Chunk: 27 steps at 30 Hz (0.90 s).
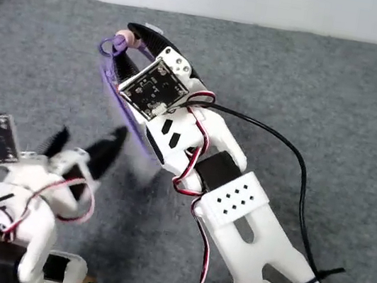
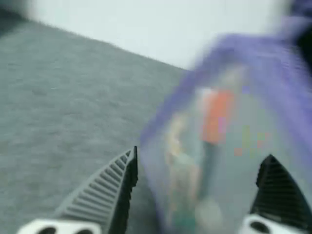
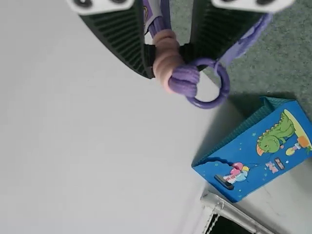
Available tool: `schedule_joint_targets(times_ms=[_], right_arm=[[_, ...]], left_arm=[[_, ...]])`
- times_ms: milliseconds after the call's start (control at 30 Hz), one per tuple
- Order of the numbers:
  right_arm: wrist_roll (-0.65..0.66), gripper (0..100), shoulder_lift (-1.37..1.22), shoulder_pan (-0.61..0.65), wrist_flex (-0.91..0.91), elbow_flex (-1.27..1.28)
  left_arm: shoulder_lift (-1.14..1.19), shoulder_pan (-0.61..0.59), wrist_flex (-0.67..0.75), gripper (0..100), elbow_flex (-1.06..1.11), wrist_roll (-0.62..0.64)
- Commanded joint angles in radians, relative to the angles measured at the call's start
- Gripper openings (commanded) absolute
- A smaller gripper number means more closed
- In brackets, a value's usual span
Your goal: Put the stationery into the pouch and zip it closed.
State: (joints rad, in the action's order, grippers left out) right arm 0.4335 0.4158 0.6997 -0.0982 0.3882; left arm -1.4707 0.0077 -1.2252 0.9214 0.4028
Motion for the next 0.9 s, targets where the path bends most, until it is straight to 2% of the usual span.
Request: schedule_joint_targets(times_ms=[0,233,500,867], right_arm=[[0.008,0.8,0.012,0.012,0.033,-0.078],[0.091,0.8,0.054,0.041,-0.024,-0.072],[0.092,0.8,0.213,0.087,-0.476,-0.072],[0.091,0.8,0.417,0.081,-0.894,-0.069]], left_arm=[[0.002,0.138,-0.034,37,-0.065,-0.009],[0.002,0.138,-0.021,37,0.061,0.015],[0.002,0.140,0.097,37,0.154,0.043],[-0.005,0.140,0.064,37,0.159,0.087]])
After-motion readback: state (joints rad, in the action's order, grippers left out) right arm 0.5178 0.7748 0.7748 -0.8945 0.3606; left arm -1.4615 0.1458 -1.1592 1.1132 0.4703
